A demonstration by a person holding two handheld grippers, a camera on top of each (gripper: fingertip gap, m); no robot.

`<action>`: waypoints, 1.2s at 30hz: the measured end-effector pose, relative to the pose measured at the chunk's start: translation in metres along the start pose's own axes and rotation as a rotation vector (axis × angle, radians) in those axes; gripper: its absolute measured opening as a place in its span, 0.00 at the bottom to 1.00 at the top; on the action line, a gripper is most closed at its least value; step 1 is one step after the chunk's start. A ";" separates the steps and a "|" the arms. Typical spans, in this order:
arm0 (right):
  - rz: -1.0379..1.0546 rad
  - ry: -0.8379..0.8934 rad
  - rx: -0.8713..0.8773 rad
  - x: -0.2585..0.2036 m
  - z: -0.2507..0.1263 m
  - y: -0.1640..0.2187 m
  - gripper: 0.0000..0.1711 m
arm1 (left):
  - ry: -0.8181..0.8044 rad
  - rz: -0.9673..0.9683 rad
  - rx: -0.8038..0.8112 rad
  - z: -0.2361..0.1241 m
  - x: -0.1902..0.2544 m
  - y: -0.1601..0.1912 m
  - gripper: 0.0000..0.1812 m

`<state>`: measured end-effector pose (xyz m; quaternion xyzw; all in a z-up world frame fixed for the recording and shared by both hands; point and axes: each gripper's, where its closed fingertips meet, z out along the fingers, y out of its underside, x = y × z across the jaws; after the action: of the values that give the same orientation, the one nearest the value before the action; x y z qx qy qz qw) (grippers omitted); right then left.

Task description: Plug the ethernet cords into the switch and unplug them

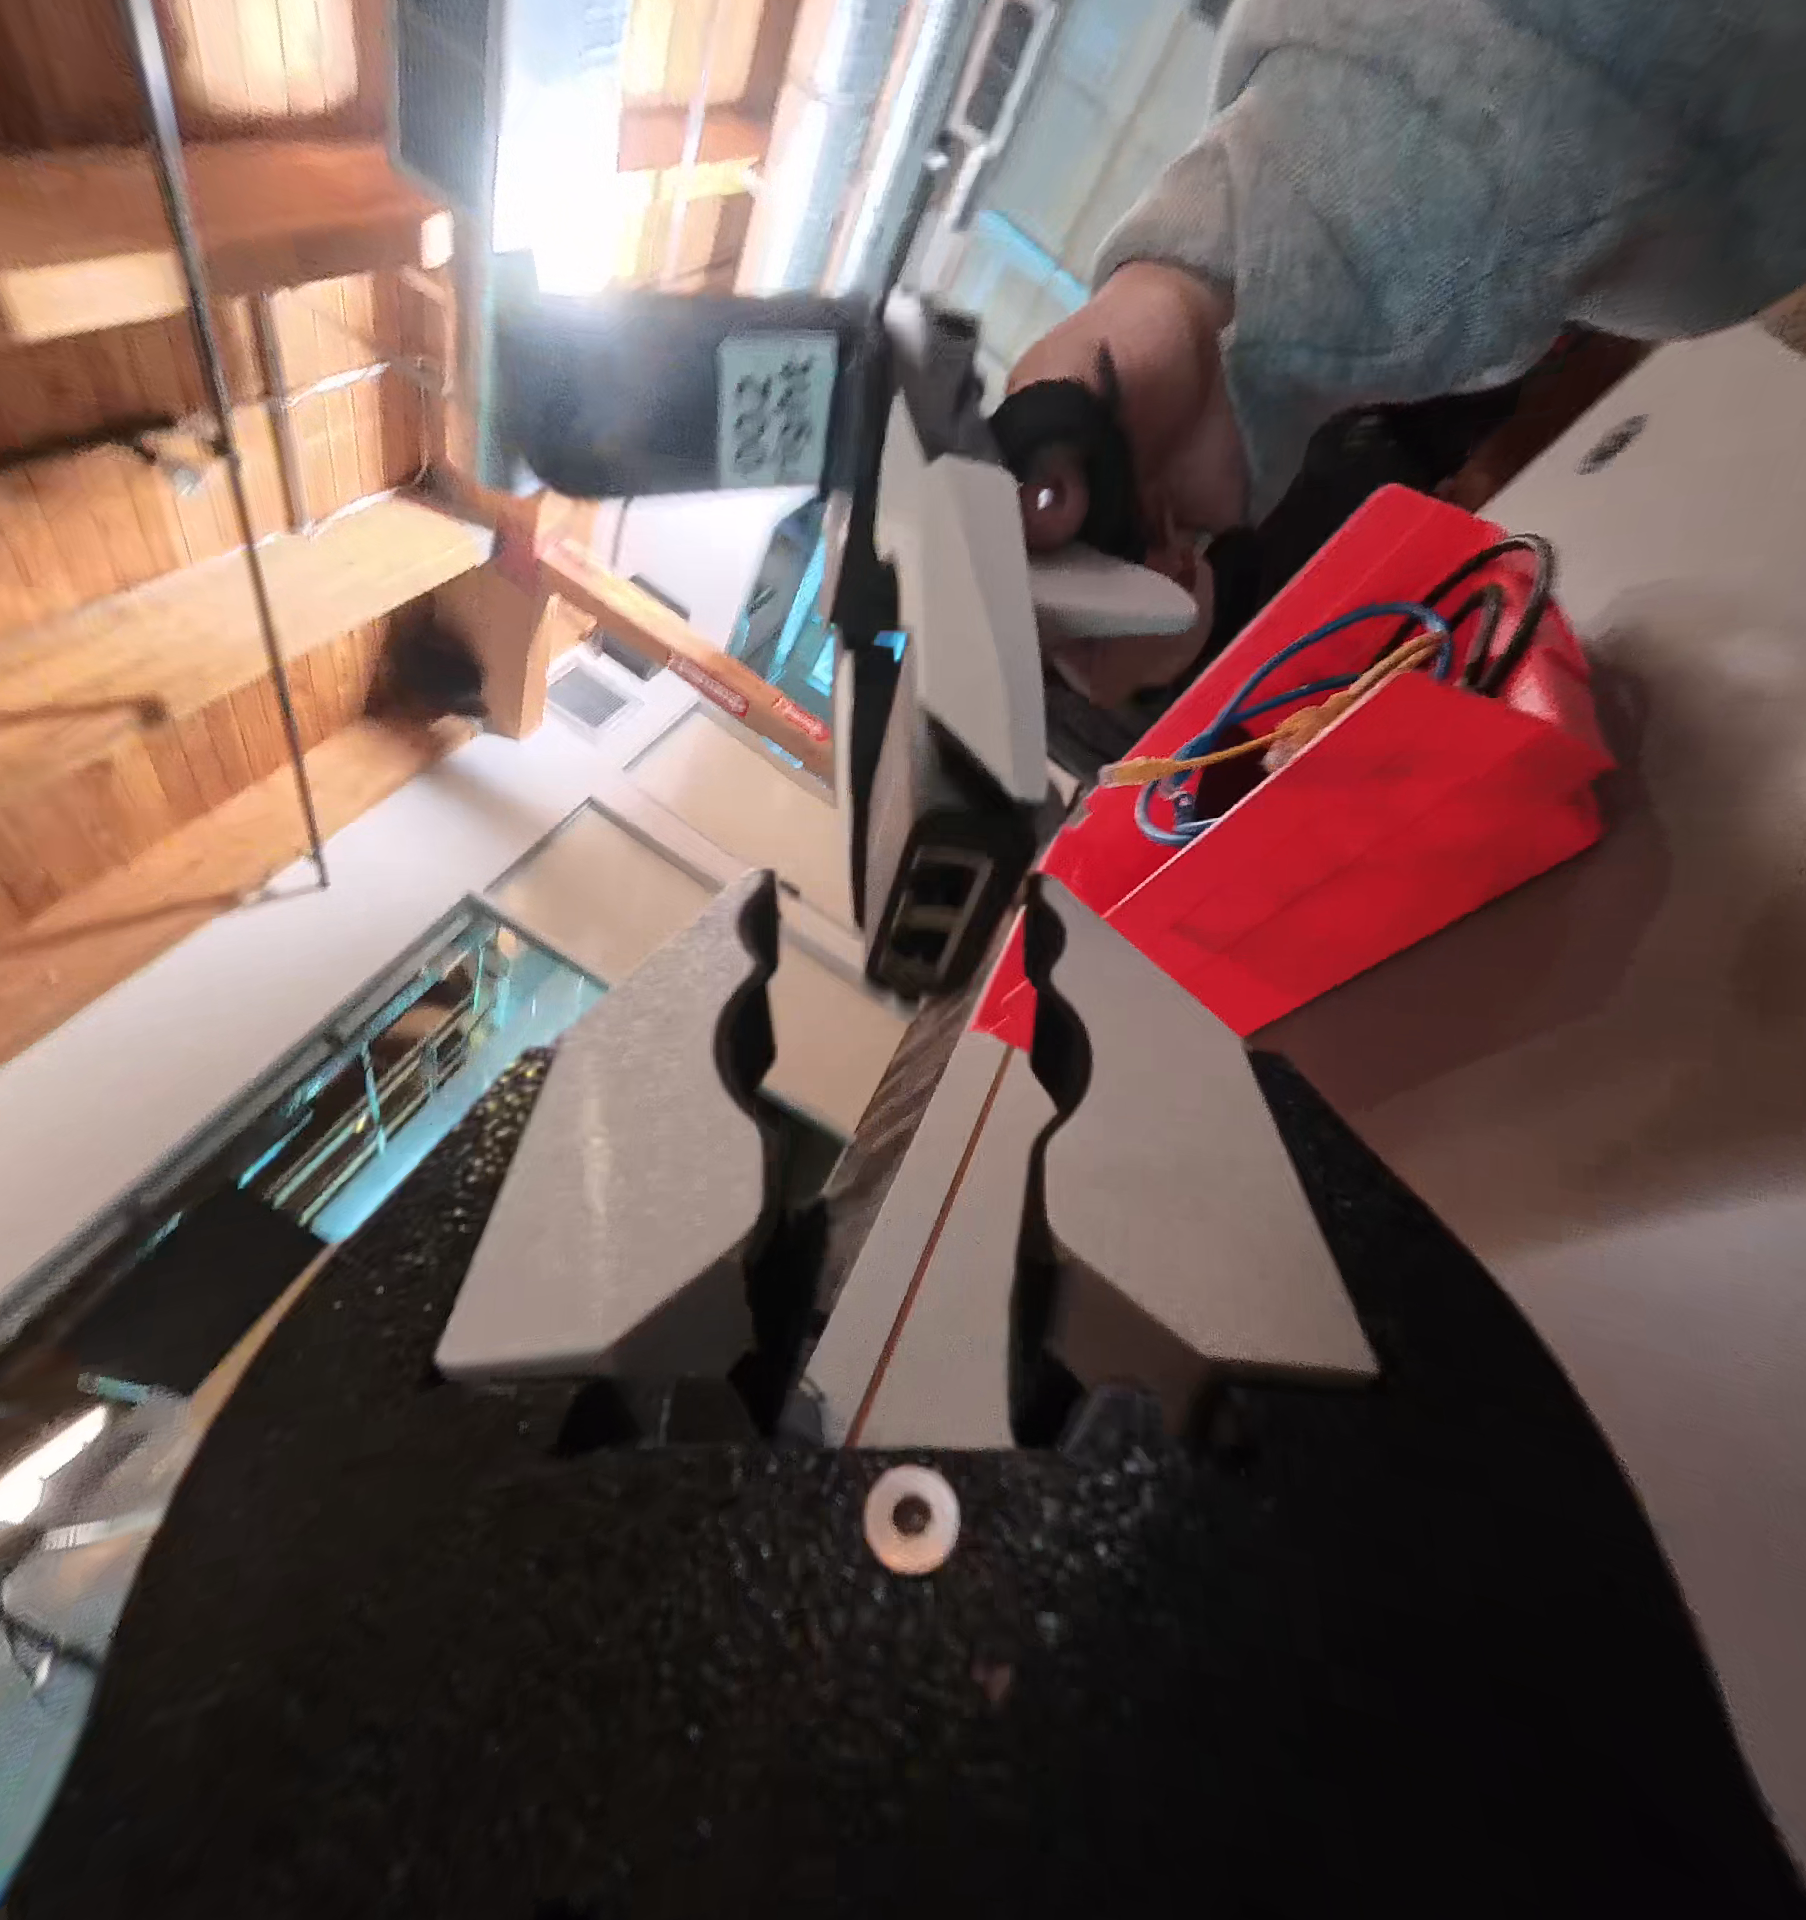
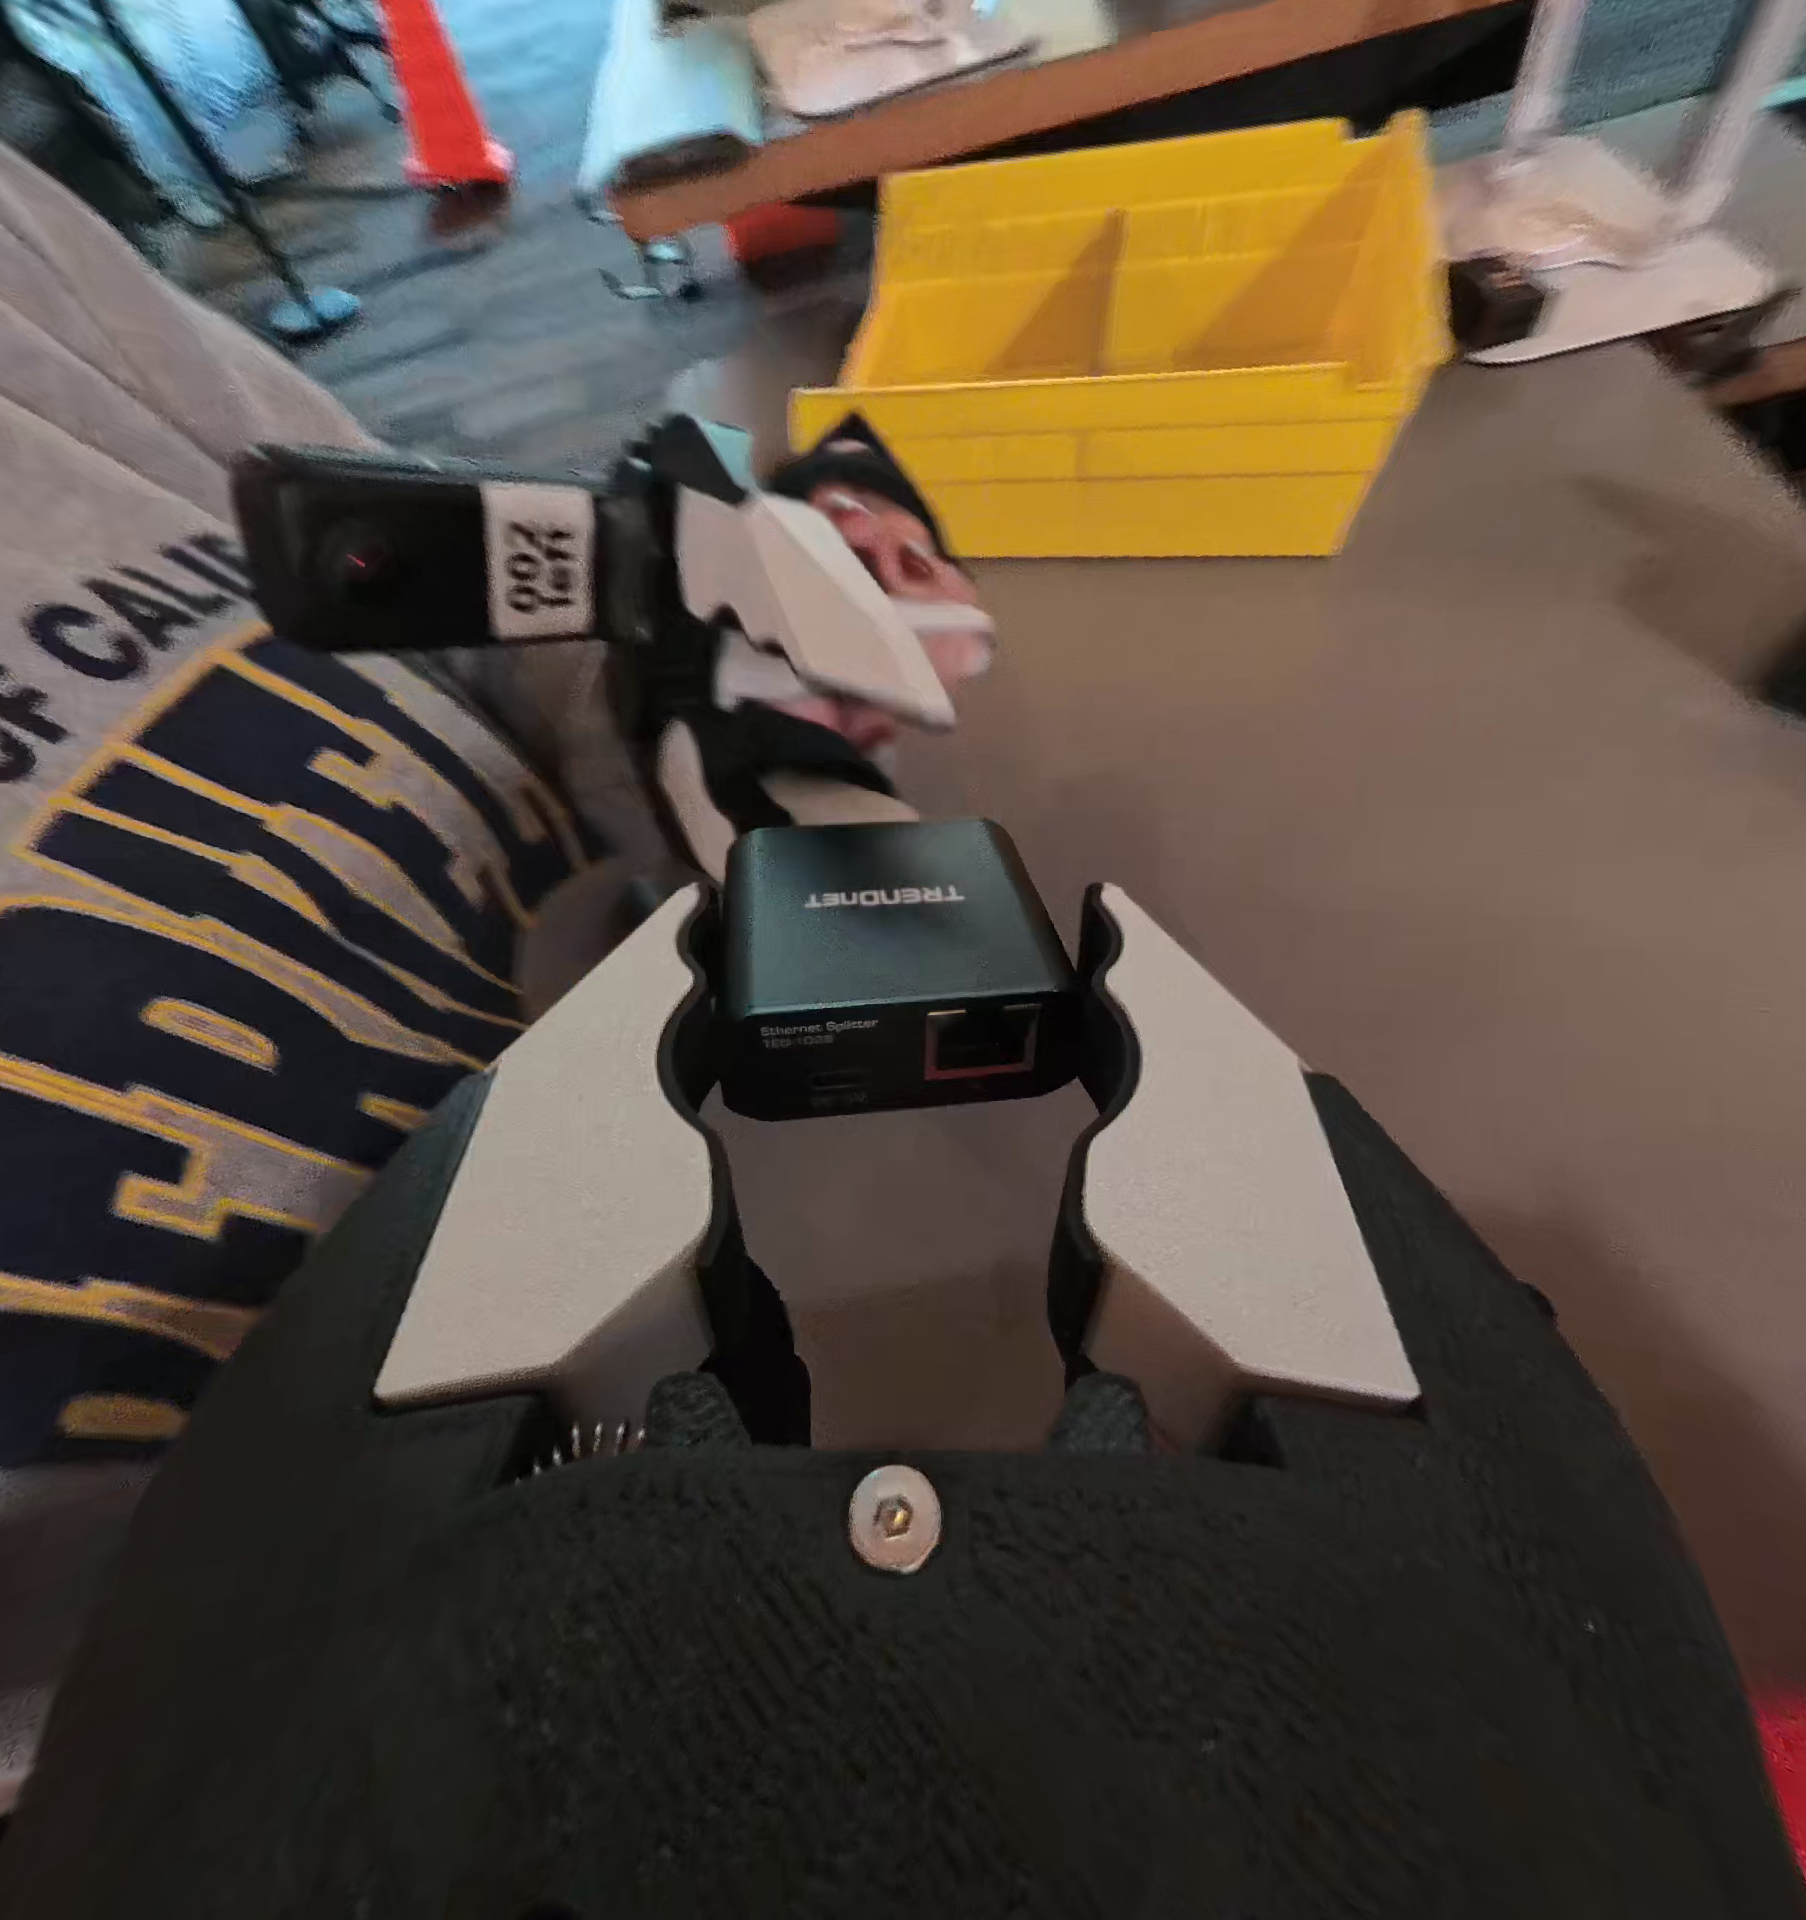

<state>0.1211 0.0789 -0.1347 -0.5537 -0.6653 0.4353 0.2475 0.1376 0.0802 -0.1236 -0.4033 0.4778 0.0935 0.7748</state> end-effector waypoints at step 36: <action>-0.106 0.418 -1.091 0.232 -0.142 0.174 0.07 | -0.127 -0.369 -0.278 -0.029 -0.009 0.131 0.22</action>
<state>0.2656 0.3441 -0.2480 -0.6412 -0.7570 -0.1015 0.0740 0.0438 0.1479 -0.1932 -0.5797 0.3289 0.0404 0.7444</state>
